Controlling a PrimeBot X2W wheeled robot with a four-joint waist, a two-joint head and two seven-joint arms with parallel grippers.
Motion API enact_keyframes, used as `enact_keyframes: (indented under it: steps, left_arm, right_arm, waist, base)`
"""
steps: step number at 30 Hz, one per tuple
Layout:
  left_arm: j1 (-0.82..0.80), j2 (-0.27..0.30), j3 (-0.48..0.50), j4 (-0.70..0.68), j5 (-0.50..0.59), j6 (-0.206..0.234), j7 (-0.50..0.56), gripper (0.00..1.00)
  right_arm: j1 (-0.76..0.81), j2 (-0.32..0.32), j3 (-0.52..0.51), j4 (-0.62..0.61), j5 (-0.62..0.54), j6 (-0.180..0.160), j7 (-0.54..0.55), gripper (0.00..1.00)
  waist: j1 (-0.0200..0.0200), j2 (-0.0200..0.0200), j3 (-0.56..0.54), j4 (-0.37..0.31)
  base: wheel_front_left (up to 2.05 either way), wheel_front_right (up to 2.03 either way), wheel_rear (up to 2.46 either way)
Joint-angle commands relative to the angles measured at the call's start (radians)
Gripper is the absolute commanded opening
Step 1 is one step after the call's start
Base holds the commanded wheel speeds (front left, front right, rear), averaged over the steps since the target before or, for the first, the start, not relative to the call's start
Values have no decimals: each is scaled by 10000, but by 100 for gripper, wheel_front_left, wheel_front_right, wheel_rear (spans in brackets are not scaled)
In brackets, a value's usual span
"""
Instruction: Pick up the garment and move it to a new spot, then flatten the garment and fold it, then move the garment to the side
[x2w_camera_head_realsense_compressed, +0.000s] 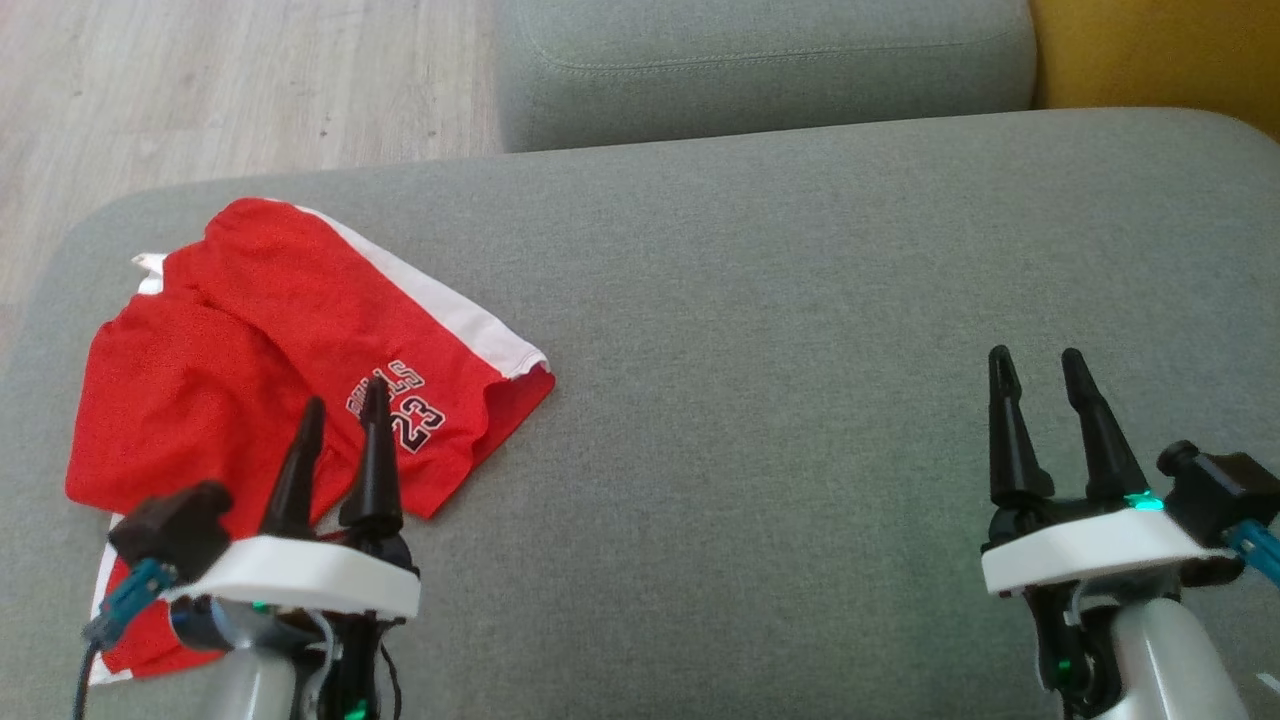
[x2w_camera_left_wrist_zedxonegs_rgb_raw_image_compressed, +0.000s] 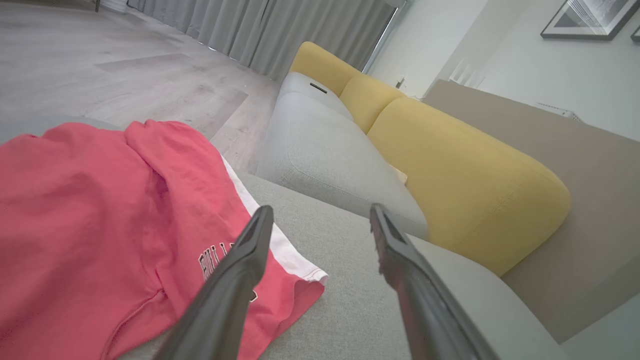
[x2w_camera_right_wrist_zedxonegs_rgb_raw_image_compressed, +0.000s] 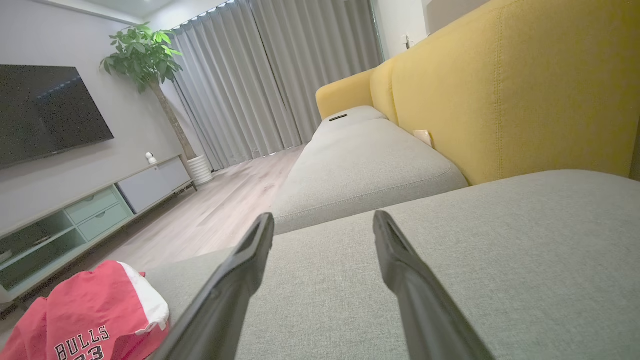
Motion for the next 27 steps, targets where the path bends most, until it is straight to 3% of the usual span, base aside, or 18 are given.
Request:
enact_keyframes:
  steps: [1, 27]
  left_arm:
    - [-289, 204, 45, -497, 423, 137, -143, 100]
    - [-736, 1540, -2534, -619, 3570, 2296, -874, 100]
  right_arm:
    - [-371, -68, 215, -453, -441, -5, -186, 100]
    - [-403, -84, 788, -671, -3903, -6, -923, 100]
  waist:
    - [-1, 0, 7, 7]
    - [-1, 0, 24, 58]
  base:
    - [0, 0, 0]
    - [0, 0, 0]
